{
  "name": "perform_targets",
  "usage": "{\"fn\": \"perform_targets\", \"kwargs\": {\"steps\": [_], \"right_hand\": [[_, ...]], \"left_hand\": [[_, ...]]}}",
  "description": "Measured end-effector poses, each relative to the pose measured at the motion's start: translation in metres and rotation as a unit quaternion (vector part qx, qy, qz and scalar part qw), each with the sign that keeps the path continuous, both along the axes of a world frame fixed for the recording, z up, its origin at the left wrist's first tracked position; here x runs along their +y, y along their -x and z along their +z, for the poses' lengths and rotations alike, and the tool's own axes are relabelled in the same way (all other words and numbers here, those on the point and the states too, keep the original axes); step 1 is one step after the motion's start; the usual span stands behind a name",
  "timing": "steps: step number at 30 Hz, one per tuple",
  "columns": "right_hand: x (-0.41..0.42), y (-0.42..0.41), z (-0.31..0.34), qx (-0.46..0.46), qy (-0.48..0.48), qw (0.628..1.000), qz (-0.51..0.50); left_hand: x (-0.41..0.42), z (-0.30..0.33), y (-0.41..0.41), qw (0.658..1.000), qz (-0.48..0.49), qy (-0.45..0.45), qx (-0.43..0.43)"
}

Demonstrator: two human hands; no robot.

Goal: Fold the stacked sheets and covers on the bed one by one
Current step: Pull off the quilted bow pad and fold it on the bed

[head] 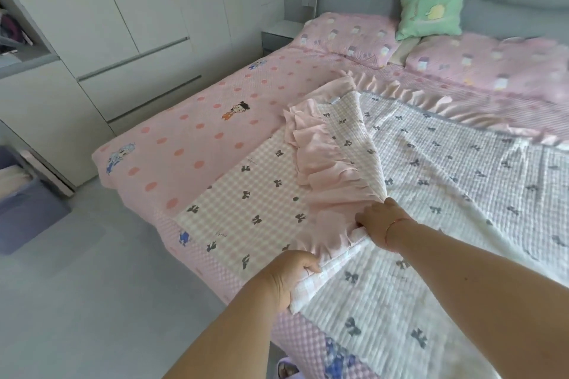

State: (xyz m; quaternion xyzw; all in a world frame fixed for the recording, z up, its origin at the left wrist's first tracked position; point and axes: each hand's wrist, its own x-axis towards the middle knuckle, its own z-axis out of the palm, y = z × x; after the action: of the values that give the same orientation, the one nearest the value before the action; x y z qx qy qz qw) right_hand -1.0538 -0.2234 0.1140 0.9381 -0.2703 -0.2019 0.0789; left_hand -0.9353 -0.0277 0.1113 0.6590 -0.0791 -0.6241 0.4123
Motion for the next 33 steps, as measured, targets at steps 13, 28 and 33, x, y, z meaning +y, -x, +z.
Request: {"fn": "perform_targets", "kwargs": {"steps": [13, 28, 33], "right_hand": [[-0.027, 0.168, -0.01, 0.026, 0.008, 1.0, 0.005], [-0.078, 0.309, -0.058, 0.014, -0.041, 0.991, 0.129], [-0.077, 0.341, -0.059, 0.015, -0.026, 0.985, 0.167]], "left_hand": [[-0.03, -0.022, 0.153, 0.997, -0.05, -0.027, 0.049], [-0.055, -0.025, 0.348, 0.992, 0.056, -0.056, -0.1], [-0.048, -0.022, 0.393, 0.989, 0.047, -0.065, -0.126]]}}
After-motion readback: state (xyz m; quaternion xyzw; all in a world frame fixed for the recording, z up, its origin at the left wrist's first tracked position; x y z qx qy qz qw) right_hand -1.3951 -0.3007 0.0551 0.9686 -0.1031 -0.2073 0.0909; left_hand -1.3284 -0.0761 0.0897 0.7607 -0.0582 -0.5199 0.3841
